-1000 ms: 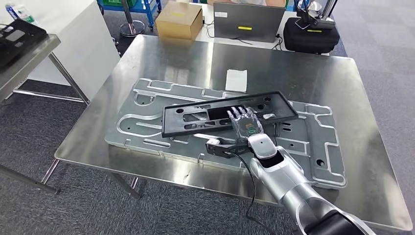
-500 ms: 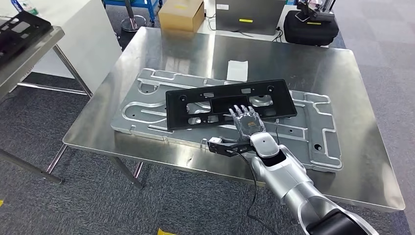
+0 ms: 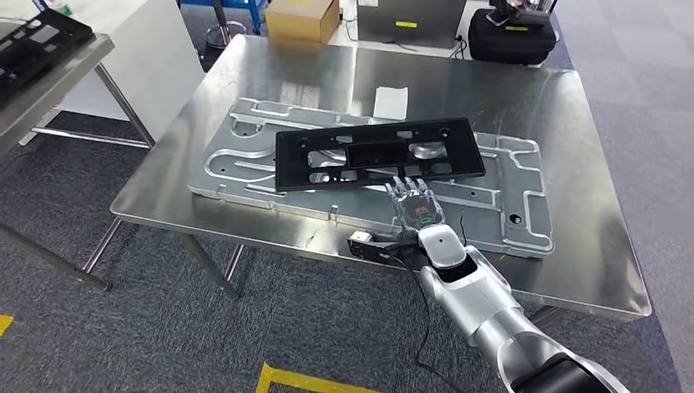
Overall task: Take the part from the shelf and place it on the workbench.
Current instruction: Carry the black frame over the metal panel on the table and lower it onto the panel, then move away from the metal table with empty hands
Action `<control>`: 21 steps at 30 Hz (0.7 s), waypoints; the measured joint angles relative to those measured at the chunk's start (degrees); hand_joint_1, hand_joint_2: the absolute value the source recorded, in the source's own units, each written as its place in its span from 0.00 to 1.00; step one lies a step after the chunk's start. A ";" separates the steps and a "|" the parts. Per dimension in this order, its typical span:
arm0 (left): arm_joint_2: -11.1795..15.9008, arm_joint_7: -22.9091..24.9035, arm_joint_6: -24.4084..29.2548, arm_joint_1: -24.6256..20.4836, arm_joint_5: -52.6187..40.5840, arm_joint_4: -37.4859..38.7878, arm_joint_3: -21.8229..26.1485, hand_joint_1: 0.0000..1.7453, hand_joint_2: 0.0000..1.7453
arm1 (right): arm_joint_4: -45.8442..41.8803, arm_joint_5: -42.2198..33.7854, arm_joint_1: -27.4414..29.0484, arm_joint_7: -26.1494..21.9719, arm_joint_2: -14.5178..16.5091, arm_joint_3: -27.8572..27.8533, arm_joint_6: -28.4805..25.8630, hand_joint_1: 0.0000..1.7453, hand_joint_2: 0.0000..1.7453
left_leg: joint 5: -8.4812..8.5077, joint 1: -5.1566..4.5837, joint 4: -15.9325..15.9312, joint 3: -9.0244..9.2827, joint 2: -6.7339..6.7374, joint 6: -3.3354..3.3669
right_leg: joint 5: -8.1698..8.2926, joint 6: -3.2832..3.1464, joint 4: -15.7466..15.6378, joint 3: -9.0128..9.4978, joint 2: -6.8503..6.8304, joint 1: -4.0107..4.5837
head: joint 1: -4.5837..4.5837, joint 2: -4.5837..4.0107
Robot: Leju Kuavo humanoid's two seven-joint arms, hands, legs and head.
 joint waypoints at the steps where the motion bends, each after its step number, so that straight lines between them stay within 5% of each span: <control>1: -0.01 0.07 0.00 0.00 0.00 0.00 0.00 0.00 0.00 | -0.02 0.06 0.00 0.07 0.01 0.00 -0.04 0.00 0.00 | 0.28 -0.13 -0.50 -0.01 0.00 0.31 | 0.47 0.42 -0.13 -0.03 -0.01 -0.03 | -0.03 0.00; 3: -0.03 0.15 0.00 -0.04 0.00 0.01 0.00 0.00 0.00 | -0.03 0.10 -0.01 0.13 -0.04 0.00 -0.09 0.00 0.00 | 1.36 0.04 -0.91 -0.58 0.18 1.18 | -0.08 1.17 0.27 -0.39 0.06 -0.19 | -0.14 0.01; 5: -0.05 0.18 0.00 -0.13 -0.01 0.02 0.00 0.00 0.00 | -0.03 0.11 -0.03 0.18 -0.12 0.00 -0.10 0.00 0.00 | 2.80 0.29 -1.30 -1.61 0.40 2.03 | -4.41 1.78 3.91 -1.75 0.20 -0.38 | 0.06 0.01; 7: -0.05 0.19 0.00 -0.16 -0.01 0.02 0.00 0.00 0.00 | -0.02 0.11 0.10 0.20 -0.16 0.00 -0.11 0.00 0.00 | 4.12 0.24 -1.23 -3.27 0.44 2.32 | -9.55 2.29 10.88 -3.72 0.25 -0.57 | 0.24 0.01; 8: -0.05 0.19 0.00 -0.15 -0.01 0.02 0.00 0.00 0.00 | -0.01 0.11 0.22 0.20 -0.19 0.00 -0.11 0.00 0.00 | 4.72 0.24 -1.13 -4.17 0.45 2.27 | -10.56 2.49 13.88 -4.26 0.24 -0.67 | 0.26 0.01; 10: -0.07 0.20 0.00 -0.13 0.00 0.02 0.00 0.00 0.00 | -0.01 0.11 0.38 0.20 -0.22 0.00 -0.11 0.00 0.00 | 5.82 0.24 -0.79 -5.97 0.44 2.04 | -9.02 2.64 15.01 -2.86 0.23 -0.86 | 0.27 0.01; 12: -0.11 0.21 -0.01 -0.13 -0.01 0.02 0.01 0.00 0.00 | -0.05 0.13 0.30 0.20 -0.24 0.00 -0.13 0.00 0.00 | 6.77 0.23 -0.39 -7.45 0.43 1.66 | -6.56 2.38 8.92 2.26 0.24 -0.94 | 0.25 0.01; 15: -0.22 0.25 -0.04 -0.17 0.00 0.02 0.02 0.00 0.00 | -0.41 0.30 0.12 0.20 -0.22 0.00 -0.25 0.00 0.00 | 8.24 0.06 -0.33 -8.43 0.39 0.70 | -7.29 1.44 -0.56 8.30 0.31 -0.52 | 0.15 0.00; 18: -0.33 0.27 -0.04 -0.03 0.01 0.03 0.03 0.00 0.00 | -0.49 0.46 0.15 0.20 -0.23 0.00 -0.33 0.00 0.00 | 8.94 0.17 -0.59 -8.89 0.31 -0.40 | -6.01 0.15 -1.72 7.74 0.15 -0.51 | 0.20 0.01; 19: -0.37 0.28 -0.04 0.05 0.01 0.04 0.03 0.00 0.00 | -0.49 0.48 0.15 0.20 -0.21 0.00 -0.34 0.00 0.00 | 7.57 0.25 0.37 -9.42 0.27 -0.65 | -5.27 -0.36 -1.94 7.23 0.05 -0.62 | 0.12 0.01; 21: -0.43 0.31 -0.04 0.11 0.01 0.04 0.04 0.00 0.00 | -0.48 0.54 0.17 0.20 -0.19 0.00 -0.36 0.00 0.00 | 1.88 0.38 5.69 -11.08 0.22 -0.95 | -3.76 -1.07 -2.12 5.73 -0.11 -0.64 | -0.10 0.01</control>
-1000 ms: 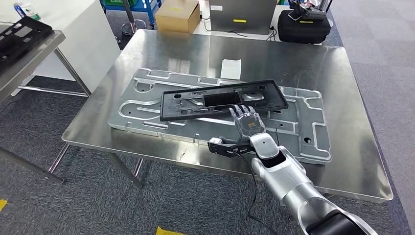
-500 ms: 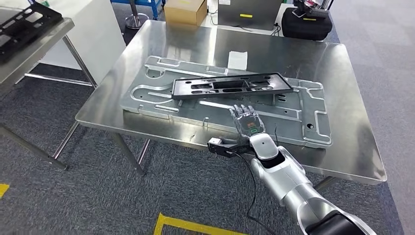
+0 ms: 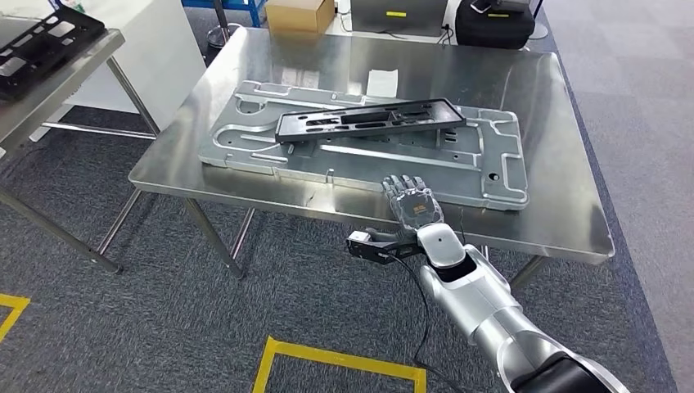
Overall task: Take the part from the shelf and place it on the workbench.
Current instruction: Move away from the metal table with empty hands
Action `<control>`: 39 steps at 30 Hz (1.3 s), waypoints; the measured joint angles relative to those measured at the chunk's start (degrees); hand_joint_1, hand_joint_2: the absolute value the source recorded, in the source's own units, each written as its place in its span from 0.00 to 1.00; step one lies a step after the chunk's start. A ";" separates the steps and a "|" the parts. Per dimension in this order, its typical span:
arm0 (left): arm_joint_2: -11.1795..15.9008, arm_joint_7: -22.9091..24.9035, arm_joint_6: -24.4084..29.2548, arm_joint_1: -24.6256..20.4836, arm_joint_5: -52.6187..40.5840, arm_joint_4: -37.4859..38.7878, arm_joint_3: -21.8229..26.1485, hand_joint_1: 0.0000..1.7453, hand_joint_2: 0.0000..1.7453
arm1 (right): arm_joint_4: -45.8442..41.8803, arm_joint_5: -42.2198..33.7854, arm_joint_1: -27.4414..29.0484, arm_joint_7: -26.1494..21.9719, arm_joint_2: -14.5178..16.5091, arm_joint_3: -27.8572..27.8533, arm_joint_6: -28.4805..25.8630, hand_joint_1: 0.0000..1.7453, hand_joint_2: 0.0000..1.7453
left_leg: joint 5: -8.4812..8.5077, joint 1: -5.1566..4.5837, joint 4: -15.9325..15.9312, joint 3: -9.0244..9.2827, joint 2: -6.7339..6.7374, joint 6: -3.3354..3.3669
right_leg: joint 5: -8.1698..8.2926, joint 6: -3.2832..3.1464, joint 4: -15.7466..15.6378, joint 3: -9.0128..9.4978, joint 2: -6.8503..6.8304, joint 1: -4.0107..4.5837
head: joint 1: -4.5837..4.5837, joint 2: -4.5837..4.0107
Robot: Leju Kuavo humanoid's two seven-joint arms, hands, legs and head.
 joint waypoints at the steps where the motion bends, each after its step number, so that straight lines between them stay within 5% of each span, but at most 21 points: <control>1: -0.02 0.02 0.00 0.00 0.00 0.00 0.00 0.00 0.00 | 0.01 0.03 0.06 0.01 0.00 0.00 -0.01 0.00 0.00 | -2.75 0.02 3.70 -0.81 -0.01 -0.13 | 0.70 -0.13 0.04 -0.90 -0.01 0.09 | -0.09 -0.01; 2: -0.02 0.03 0.00 -0.01 0.00 0.00 0.00 0.00 0.00 | 0.01 0.06 0.15 0.01 -0.01 0.00 -0.01 0.00 0.00 | -4.41 0.03 7.22 -1.28 -0.01 -0.25 | 1.44 -0.15 0.11 -1.89 -0.02 0.18 | -0.13 -0.01; 4: -0.03 0.10 -0.01 -0.02 0.00 0.00 0.00 0.00 0.00 | 0.02 0.09 0.33 0.01 -0.01 0.00 -0.03 0.00 0.00 | -3.48 0.03 10.13 -0.24 -0.01 -0.36 | 2.85 -0.02 0.40 -3.96 -0.01 0.27 | -0.13 -0.01; 6: -0.04 0.15 -0.01 -0.08 0.01 0.00 0.00 0.00 0.00 | 0.01 0.11 0.42 0.01 -0.02 0.00 -0.12 0.00 0.00 | -0.69 0.03 5.77 4.41 -0.02 -0.19 | 4.11 0.30 0.94 -5.94 0.03 0.27 | -0.15 0.00; 8: -0.05 0.21 0.00 -0.29 0.12 0.00 0.02 0.00 0.00 | -0.14 0.04 0.51 0.15 -0.05 -0.01 -0.52 0.00 0.00 | -1.35 -0.23 -2.22 10.28 -0.09 0.34 | 5.15 0.88 1.52 -7.28 0.05 0.38 | -0.13 0.00; 10: -0.12 0.28 0.02 -0.41 0.74 0.00 0.15 0.00 0.00 | -0.51 -0.49 1.08 0.47 -0.08 -0.14 -1.81 0.00 0.00 | -2.75 -0.62 -6.40 12.56 -0.20 1.13 | 6.16 1.59 1.53 -7.59 -0.04 0.41 | -0.15 -0.01; 12: -0.37 0.32 0.06 -0.34 1.85 0.01 0.62 0.00 0.00 | -1.31 -1.60 2.85 0.84 -0.38 -0.67 -4.00 0.00 0.00 | -1.81 -0.54 -6.83 11.95 -0.12 2.13 | 6.75 2.34 1.22 -7.60 -0.02 0.35 | -0.18 -0.01; 13: -0.53 0.36 0.11 -0.32 2.37 0.01 0.94 0.00 0.00 | -2.07 -2.34 4.40 0.87 -0.67 -1.15 -5.26 0.00 0.00 | -1.05 -0.42 -6.96 11.53 -0.02 2.74 | 5.60 2.67 1.82 -7.90 0.10 0.30 | -0.14 -0.01; 17: -1.33 0.50 0.39 0.16 3.75 0.02 1.95 0.00 0.00 | -7.77 -6.56 14.46 -0.89 -2.73 -4.66 -11.56 0.00 0.00 | 2.00 -0.21 -7.14 8.28 -0.02 3.93 | -5.38 3.53 13.39 -10.44 0.36 0.04 | 0.33 0.00; 19: -1.78 0.51 0.85 0.63 4.62 0.02 2.70 0.00 0.00 | -11.99 -9.13 21.26 -2.50 -3.94 -7.55 -14.73 0.00 0.00 | 3.27 -0.24 -6.92 6.32 -0.12 3.81 | -5.17 3.65 17.46 -9.77 0.36 0.02 | 0.38 0.00; 21: -2.25 0.54 1.31 1.07 5.31 0.02 3.48 0.00 0.00 | -16.32 -10.85 27.53 -4.35 -4.92 -10.64 -16.62 0.00 0.00 | 4.33 -0.28 -6.52 4.52 -0.21 3.53 | -2.39 3.30 14.31 -5.51 0.35 0.08 | 0.40 0.00; 24: -2.84 0.67 1.62 1.31 5.67 0.02 4.27 0.00 0.00 | -21.39 -11.36 32.84 -6.27 -5.59 -14.56 -17.26 0.00 0.00 | 5.62 -0.59 -6.03 3.07 0.09 2.68 | -3.82 2.35 2.27 3.85 0.33 0.51 | 0.34 0.00; 25: -2.95 0.71 1.69 1.26 5.73 0.02 4.43 0.00 0.00 | -22.64 -11.33 33.81 -6.59 -5.62 -15.56 -17.16 0.00 0.00 | 6.14 -0.65 -6.09 2.91 0.29 2.35 | -4.56 2.13 0.05 5.21 0.34 0.69 | 0.33 0.00; 27: -2.99 0.73 1.77 1.17 5.82 0.02 4.69 0.00 0.00 | -24.28 -11.25 35.44 -6.90 -5.66 -16.94 -16.87 0.00 0.00 | 6.92 -0.59 -6.23 2.69 0.47 1.68 | -4.02 1.57 -0.97 4.89 0.24 0.66 | 0.33 0.00; 29: -3.04 0.79 1.81 1.28 5.86 0.02 4.96 0.00 0.00 | -25.39 -11.20 36.70 -6.97 -5.70 -17.77 -16.62 0.00 0.00 | 4.03 -0.48 -4.30 1.84 0.32 1.12 | -2.68 0.68 -1.17 3.82 -0.04 0.43 | 0.17 -0.01; 32: -3.10 0.91 1.89 1.31 6.10 0.02 5.45 0.00 0.00 | -26.99 -11.33 38.62 -6.87 -5.74 -19.05 -16.65 0.00 0.00 | -4.79 -0.39 4.92 -0.12 0.18 0.58 | -0.57 0.03 -1.09 1.38 -0.26 0.52 | -0.27 0.00; 33: -3.11 0.93 1.93 1.25 6.20 0.02 5.58 0.00 0.00 | -27.59 -11.57 39.83 -6.85 -5.81 -19.78 -16.88 0.00 0.00 | -5.74 -0.40 7.79 -0.14 0.16 0.48 | 0.11 0.07 -0.96 0.42 -0.39 0.60 | -0.28 0.00; 35: -3.17 0.91 2.03 1.28 6.46 0.01 5.81 0.00 0.00 | -28.79 -12.49 43.12 -7.09 -6.05 -21.59 -17.63 0.00 0.00 | -3.51 -0.40 9.42 1.98 0.15 0.51 | 1.30 0.26 -0.37 -1.72 -0.66 0.69 | -0.28 0.00; 36: -3.22 0.87 2.10 1.34 6.63 0.00 5.93 0.00 0.00 | -29.40 -13.12 44.88 -7.45 -6.19 -22.61 -18.09 0.00 0.00 | -1.75 -0.43 7.66 4.33 0.12 0.71 | 1.75 0.39 0.07 -2.84 -0.76 0.71 | -0.29 0.00; 37: -3.27 0.75 2.17 1.36 6.83 -0.01 6.04 0.00 0.00 | -29.93 -13.98 46.51 -8.04 -6.27 -23.68 -18.44 0.00 0.00 | -1.31 -0.50 4.23 7.48 0.06 1.05 | 2.15 0.56 0.59 -3.83 -0.78 0.74 | -0.30 0.00; 39: -3.35 0.30 2.32 1.28 7.10 -0.04 6.23 0.00 0.00 | -30.86 -17.35 49.41 -10.29 -6.32 -25.96 -18.59 0.00 0.00 | -3.39 -0.78 -4.02 13.42 -0.01 1.89 | 2.80 1.10 1.43 -5.09 -0.80 0.83 | -0.26 0.00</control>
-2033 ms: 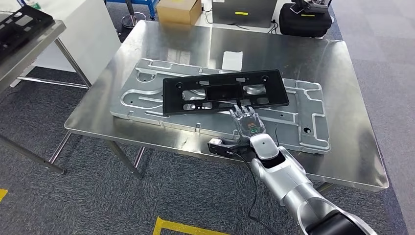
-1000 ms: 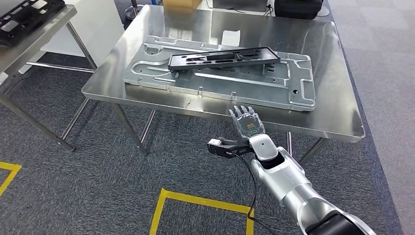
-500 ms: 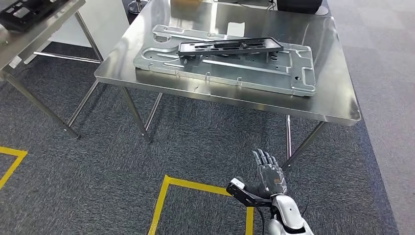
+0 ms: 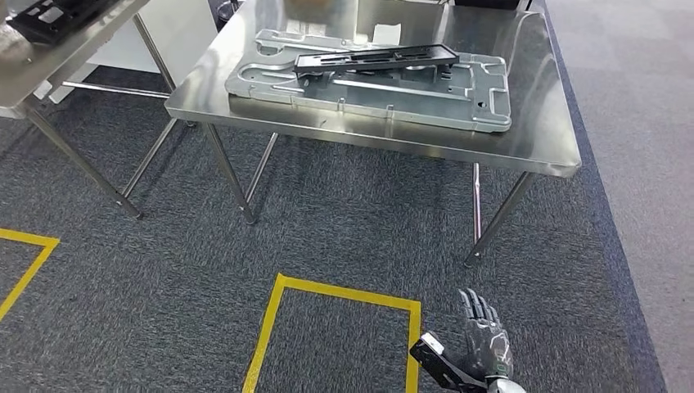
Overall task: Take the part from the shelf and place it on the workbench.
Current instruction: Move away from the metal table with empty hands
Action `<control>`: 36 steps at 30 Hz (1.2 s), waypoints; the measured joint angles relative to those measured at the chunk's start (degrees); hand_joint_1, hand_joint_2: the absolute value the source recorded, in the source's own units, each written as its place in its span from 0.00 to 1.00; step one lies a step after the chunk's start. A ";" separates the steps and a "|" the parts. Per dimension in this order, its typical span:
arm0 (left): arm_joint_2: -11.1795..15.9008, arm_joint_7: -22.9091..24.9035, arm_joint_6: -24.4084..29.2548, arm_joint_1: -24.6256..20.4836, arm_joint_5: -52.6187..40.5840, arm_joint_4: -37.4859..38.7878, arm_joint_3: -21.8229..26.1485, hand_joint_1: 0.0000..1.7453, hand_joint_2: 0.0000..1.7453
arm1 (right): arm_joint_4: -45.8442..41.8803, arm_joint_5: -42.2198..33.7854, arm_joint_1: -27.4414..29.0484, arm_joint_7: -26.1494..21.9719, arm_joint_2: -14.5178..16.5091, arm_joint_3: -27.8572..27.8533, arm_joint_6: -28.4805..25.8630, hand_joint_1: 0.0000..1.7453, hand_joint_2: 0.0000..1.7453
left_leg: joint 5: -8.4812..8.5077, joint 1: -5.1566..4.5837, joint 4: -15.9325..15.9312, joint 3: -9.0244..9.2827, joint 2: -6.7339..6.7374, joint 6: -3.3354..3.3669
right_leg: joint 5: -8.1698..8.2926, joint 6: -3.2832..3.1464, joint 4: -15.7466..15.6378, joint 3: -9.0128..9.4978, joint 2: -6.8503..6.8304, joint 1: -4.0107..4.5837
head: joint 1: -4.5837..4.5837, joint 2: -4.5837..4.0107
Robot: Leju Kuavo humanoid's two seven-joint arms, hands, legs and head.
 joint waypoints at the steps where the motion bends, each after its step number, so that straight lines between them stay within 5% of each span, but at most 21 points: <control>1: -0.05 -0.31 0.06 -0.04 0.07 -0.02 0.14 0.00 0.00 | -0.27 -2.46 1.32 -1.66 0.04 -1.24 0.29 0.00 0.00 | -1.35 -0.17 -2.66 1.59 0.01 0.43 | 0.39 0.36 0.16 -0.20 -0.04 -0.04 | 0.02 0.00; 4: -0.41 -1.14 0.30 0.22 0.09 -0.03 0.72 0.00 0.00 | -0.23 -10.19 4.79 -7.68 0.48 -5.52 2.42 0.00 0.00 | -0.62 -0.24 -4.39 1.61 0.23 1.76 | 1.00 1.57 0.29 -0.43 0.09 -0.42 | 0.07 -0.01; 6: -0.74 -1.77 0.48 0.37 0.10 -0.04 0.95 0.00 0.00 | 0.62 -15.68 6.13 -12.05 1.31 -9.30 5.59 0.00 0.00 | 0.88 -0.04 -4.85 0.61 0.43 2.48 | -2.32 2.22 3.84 -1.94 0.61 -0.63 | 0.35 -0.01; 9: -1.15 -3.12 0.76 0.53 0.19 -0.08 1.36 0.00 0.00 | 4.86 -25.48 6.45 -19.28 3.48 -17.37 14.10 0.00 0.00 | 2.34 -0.12 -4.68 -1.52 0.50 2.65 | -9.00 2.98 13.54 -4.72 0.89 -1.05 | 0.65 -0.01; 10: -1.37 -3.67 0.86 0.64 0.30 -0.13 1.58 0.00 0.00 | 7.61 -29.37 6.15 -22.11 4.17 -21.09 18.43 0.00 0.00 | 2.70 -0.14 -4.54 -2.10 0.48 2.61 | -9.49 3.13 14.55 -4.24 0.89 -1.16 | 0.64 -0.01; 12: -1.97 -4.96 1.25 0.83 0.78 -0.30 2.08 0.00 0.00 | 15.10 -36.68 4.88 -27.48 5.15 -29.96 27.94 0.00 0.00 | 3.16 -0.15 -4.11 -2.98 0.41 2.42 | -7.76 3.16 10.06 0.14 0.87 -1.32 | 0.65 -0.01; 14: -2.72 -6.57 1.85 0.86 1.35 -0.47 2.47 0.00 0.00 | 23.24 -41.16 3.26 -30.81 5.62 -38.82 35.09 0.00 0.00 | 3.36 -0.24 -3.58 -3.46 0.36 2.07 | -5.95 2.69 2.01 5.71 0.84 -1.19 | 0.64 0.00; 16: -3.35 -8.29 2.37 0.79 1.83 -0.63 2.69 0.00 0.00 | 29.99 -42.58 1.95 -30.58 5.86 -45.36 37.83 0.00 0.00 | 3.53 -0.34 -3.28 -3.64 0.37 1.48 | -5.55 1.93 -1.68 7.82 0.88 -0.81 | 0.56 -0.01; 20: -4.28 -11.09 2.99 0.67 2.14 -0.95 3.26 0.00 0.00 | 42.85 -42.39 -0.50 -21.61 6.82 -56.56 33.29 0.00 0.00 | 2.49 -0.18 -1.81 -4.33 0.20 0.11 | -4.60 0.23 -2.39 7.75 0.56 -0.88 | 0.41 -0.01; 23: -3.94 -12.21 2.74 0.90 2.35 -1.13 3.73 0.00 0.00 | 48.40 -40.91 -1.48 -15.96 7.73 -61.97 30.05 0.00 0.00 | -3.33 0.09 7.82 -8.47 0.07 -0.56 | -4.15 -0.70 -2.50 7.14 -0.11 -0.83 | 0.07 0.00; 25: -2.60 -12.09 1.04 1.32 2.71 -1.25 4.07 0.00 0.00 | 50.61 -39.76 -1.77 -14.90 8.02 -64.14 30.58 0.00 0.00 | -4.98 0.19 12.74 -10.31 0.08 -0.77 | -4.08 -0.83 -2.22 6.71 -0.59 -0.65 | 0.03 0.00; 27: -1.27 -11.71 -0.23 1.72 2.90 -1.44 4.42 0.00 0.00 | 52.01 -38.47 -2.02 -15.16 8.10 -65.43 32.09 0.00 0.00 | -2.49 0.18 9.39 -8.17 0.33 -0.63 | -4.15 -0.76 -1.74 6.43 -1.21 -0.58 | 0.00 0.00; 30: -0.20 -11.42 -0.61 1.71 2.82 -1.78 4.91 0.00 0.00 | 53.12 -36.87 -2.39 -16.26 8.08 -66.42 33.75 0.00 0.00 | 1.49 -0.24 -1.35 -2.80 2.45 0.22 | -4.46 -0.21 -1.04 6.28 -2.47 -0.29 | -0.03 0.00; 33: 0.05 -11.37 -0.62 1.89 2.69 -1.89 5.13 0.00 0.00 | 53.62 -35.54 -2.86 -17.25 7.83 -66.93 34.44 0.00 0.00 | 1.97 -0.49 -3.17 -2.55 1.92 0.99 | -4.45 0.71 -0.95 6.35 -3.76 -0.17 | 0.09 0.00; 36: 0.04 -11.32 -0.65 2.12 2.64 -1.89 5.18 0.00 0.00 | 53.91 -35.15 -3.22 -17.53 7.47 -67.29 34.60 0.00 0.00 | 2.96 -0.06 -3.65 -2.81 0.59 2.01 | -6.90 1.80 1.85 5.22 -1.54 -0.46 | 0.35 0.00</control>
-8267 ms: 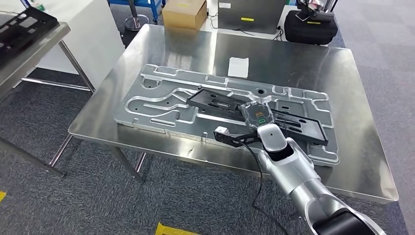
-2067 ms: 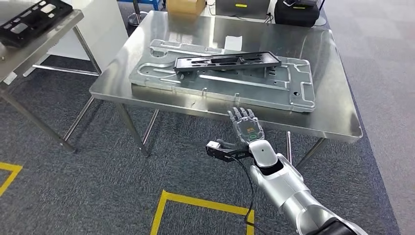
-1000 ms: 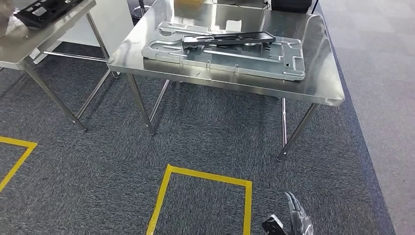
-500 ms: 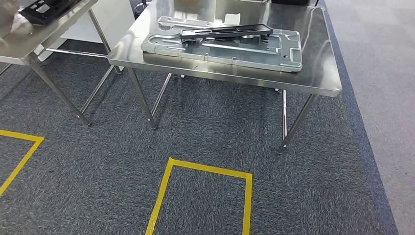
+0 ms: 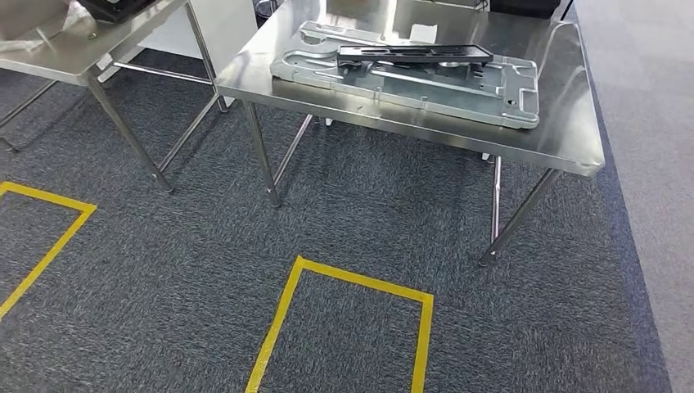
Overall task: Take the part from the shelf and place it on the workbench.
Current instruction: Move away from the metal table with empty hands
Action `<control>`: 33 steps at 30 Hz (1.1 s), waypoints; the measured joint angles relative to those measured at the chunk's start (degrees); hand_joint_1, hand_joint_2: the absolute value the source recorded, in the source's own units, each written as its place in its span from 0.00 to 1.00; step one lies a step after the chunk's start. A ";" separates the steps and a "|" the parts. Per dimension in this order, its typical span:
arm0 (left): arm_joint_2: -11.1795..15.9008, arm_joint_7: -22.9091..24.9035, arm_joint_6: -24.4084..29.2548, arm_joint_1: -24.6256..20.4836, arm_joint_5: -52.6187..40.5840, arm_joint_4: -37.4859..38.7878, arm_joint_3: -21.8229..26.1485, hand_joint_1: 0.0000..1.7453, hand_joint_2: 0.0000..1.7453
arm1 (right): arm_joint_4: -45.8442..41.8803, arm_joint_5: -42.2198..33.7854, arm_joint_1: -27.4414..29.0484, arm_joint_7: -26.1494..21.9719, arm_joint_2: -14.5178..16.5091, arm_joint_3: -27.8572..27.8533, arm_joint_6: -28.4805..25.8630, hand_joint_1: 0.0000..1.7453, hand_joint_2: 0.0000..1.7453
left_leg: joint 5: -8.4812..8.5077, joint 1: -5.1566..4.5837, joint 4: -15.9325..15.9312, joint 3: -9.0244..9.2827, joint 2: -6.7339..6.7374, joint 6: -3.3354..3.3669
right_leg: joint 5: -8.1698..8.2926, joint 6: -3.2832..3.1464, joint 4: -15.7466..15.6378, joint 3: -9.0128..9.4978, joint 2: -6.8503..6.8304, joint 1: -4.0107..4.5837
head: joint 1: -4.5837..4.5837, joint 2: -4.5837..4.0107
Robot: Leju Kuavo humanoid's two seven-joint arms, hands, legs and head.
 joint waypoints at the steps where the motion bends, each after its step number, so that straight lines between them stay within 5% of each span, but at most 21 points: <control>1: -0.01 0.00 -0.01 -0.08 0.00 0.00 0.00 0.00 0.00 | 0.11 0.05 0.01 -0.01 -0.08 -0.10 0.02 0.00 0.00 | 0.26 0.08 -0.03 -0.21 -0.41 0.26 | -1.99 0.26 2.90 -1.30 1.24 -0.20 | 0.16 0.00; 3: -0.01 0.00 -0.01 -0.13 -0.04 0.00 0.01 0.00 0.00 | 0.39 0.20 0.08 -0.09 -0.12 -0.23 0.10 0.00 0.00 | 0.59 0.07 0.04 -0.75 -1.48 0.48 | -5.63 0.53 10.16 -4.59 2.24 -0.46 | 0.35 0.00; 5: -0.01 0.00 0.02 -0.02 -0.27 0.00 0.05 0.00 0.00 | 0.64 0.95 0.09 -0.47 -0.22 -0.34 0.30 0.00 0.00 | 0.77 0.07 0.16 -1.01 -2.75 0.36 | -5.45 0.69 12.52 -5.45 2.41 -0.67 | 0.36 0.00; 8: -0.02 0.05 0.17 -0.05 -0.77 0.00 0.14 0.00 0.00 | 0.93 3.55 0.06 -0.64 -0.55 -0.45 -0.11 0.00 0.00 | 0.81 0.06 0.48 -1.10 -4.72 -0.02 | 0.04 0.36 2.81 -0.41 4.51 -0.94 | 0.38 0.00; 11: 0.07 0.30 0.34 -0.29 -1.46 0.00 0.17 0.00 0.00 | 1.50 9.37 0.04 1.77 -0.92 0.24 -2.92 0.00 0.00 | 0.98 0.10 0.89 -1.83 -6.55 -1.10 | 1.21 -0.13 -2.70 2.03 7.08 -0.93 | 0.33 -0.01; 13: 0.33 0.63 0.38 -0.17 -2.03 0.01 0.17 0.00 0.00 | 2.04 13.52 0.01 3.72 -1.19 1.68 -4.75 0.00 0.00 | 1.13 0.28 0.93 -2.27 -7.31 -1.89 | 1.44 -0.65 -3.08 2.09 5.82 -0.94 | 0.34 -0.01; 15: 0.69 0.98 0.40 -0.11 -2.77 0.02 0.13 0.00 0.00 | 2.63 15.68 0.01 4.92 -1.37 2.94 -5.60 0.00 0.00 | -0.41 0.28 3.08 -3.33 -5.26 -2.48 | 1.77 -1.45 -3.62 2.22 4.38 -1.08 | 0.09 -0.01; 17: 1.11 1.13 0.50 -0.41 -3.54 0.02 0.03 0.00 0.00 | 3.19 16.40 0.11 5.45 -1.48 3.67 -5.86 0.00 0.00 | -4.18 0.35 9.41 -6.10 -2.43 -3.01 | 1.82 -1.99 -3.78 2.19 2.74 -0.96 | -0.20 -0.01; 19: 1.40 1.10 0.65 -0.57 -4.22 0.02 -0.10 0.00 0.00 | 3.68 16.76 0.10 5.56 -1.62 4.20 -5.70 0.00 0.00 | -6.89 0.45 15.85 -8.86 -1.63 -3.50 | 1.71 -2.18 -3.63 2.05 1.06 -0.78 | -0.27 0.00; 21: 1.50 1.04 0.89 -0.39 -5.17 0.02 -0.29 0.00 0.00 | 4.07 17.40 -0.07 5.32 -1.72 4.61 -5.21 0.00 0.00 | -5.52 0.52 15.03 -7.96 -1.17 -3.67 | 1.52 -2.14 -3.40 2.00 -0.44 -0.71 | -0.28 0.00; 24: 1.79 1.15 1.45 -0.47 -6.60 0.02 -0.89 0.00 0.00 | 4.56 19.02 -0.41 4.88 -1.73 5.31 -4.55 0.00 0.00 | -1.20 0.28 3.99 -1.98 1.63 -3.02 | 1.05 -1.59 -2.94 2.25 -2.37 -0.48 | -0.24 -0.01; 26: 2.10 1.44 1.69 -0.64 -7.16 0.02 -1.40 0.00 0.00 | 4.86 20.14 -0.73 4.86 -1.73 5.91 -4.39 0.00 0.00 | -0.78 -0.11 1.14 -0.82 2.48 -2.22 | 0.85 -1.03 -2.80 2.44 -3.36 -0.23 | -0.09 -0.01; 28: 2.37 1.74 1.79 -0.52 -7.51 0.03 -1.65 0.00 0.00 | 5.07 20.86 -1.19 4.91 -1.75 6.52 -4.36 0.00 0.00 | -0.42 -0.08 0.97 -0.93 1.26 -1.50 | 0.76 -0.44 -2.82 2.65 -4.03 -0.21 | 0.00 0.00; 30: 2.51 2.03 1.93 -0.46 -7.77 0.04 -1.74 0.00 0.00 | 5.24 21.53 -1.42 5.06 -1.79 7.01 -4.39 0.00 0.00 | 0.14 0.21 0.47 -0.82 0.26 -0.69 | -0.67 0.11 -1.33 2.21 -2.19 -0.42 | 0.15 0.00; 33: 2.60 2.69 2.34 -0.81 -8.10 0.04 -2.03 0.00 0.00 | 5.65 23.16 -1.22 5.50 -1.80 7.71 -4.53 0.00 0.00 | 0.66 0.30 0.28 -1.15 -1.45 0.02 | -6.10 0.50 8.30 -2.23 1.82 -0.79 | 0.36 0.00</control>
